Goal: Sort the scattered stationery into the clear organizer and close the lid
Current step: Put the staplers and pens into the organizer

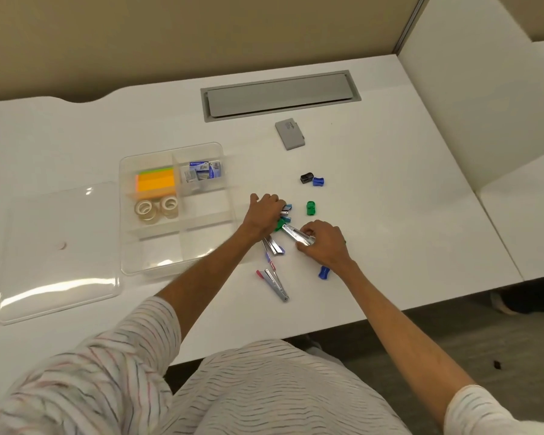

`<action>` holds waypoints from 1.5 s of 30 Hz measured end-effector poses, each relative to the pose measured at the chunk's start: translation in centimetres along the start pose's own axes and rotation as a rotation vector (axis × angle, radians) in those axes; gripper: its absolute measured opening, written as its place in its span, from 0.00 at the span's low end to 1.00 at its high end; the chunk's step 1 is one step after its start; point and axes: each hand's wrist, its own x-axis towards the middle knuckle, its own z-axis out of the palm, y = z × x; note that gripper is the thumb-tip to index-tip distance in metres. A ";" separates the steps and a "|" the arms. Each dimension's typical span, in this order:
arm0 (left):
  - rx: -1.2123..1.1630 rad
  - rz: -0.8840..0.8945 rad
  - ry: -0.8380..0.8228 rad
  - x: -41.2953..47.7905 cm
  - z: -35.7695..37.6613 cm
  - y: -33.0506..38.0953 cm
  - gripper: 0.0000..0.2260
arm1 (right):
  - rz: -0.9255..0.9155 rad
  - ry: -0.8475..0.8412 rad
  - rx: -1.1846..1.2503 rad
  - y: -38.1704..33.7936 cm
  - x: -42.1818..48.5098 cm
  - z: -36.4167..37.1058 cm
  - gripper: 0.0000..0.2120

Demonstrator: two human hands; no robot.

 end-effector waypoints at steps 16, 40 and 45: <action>-0.149 0.136 0.286 -0.1 -6.1 -4.3 0.17 | 0.083 0.261 0.124 -3.8 4.8 -3.7 0.14; -0.255 -0.255 0.310 -11.9 -7.5 -20.9 0.15 | -0.425 -0.013 -0.083 -20.8 10.6 1.0 0.14; -0.296 -0.277 0.287 -12.3 -7.3 -21.4 0.18 | -0.486 -0.041 -0.205 -22.4 11.5 1.8 0.17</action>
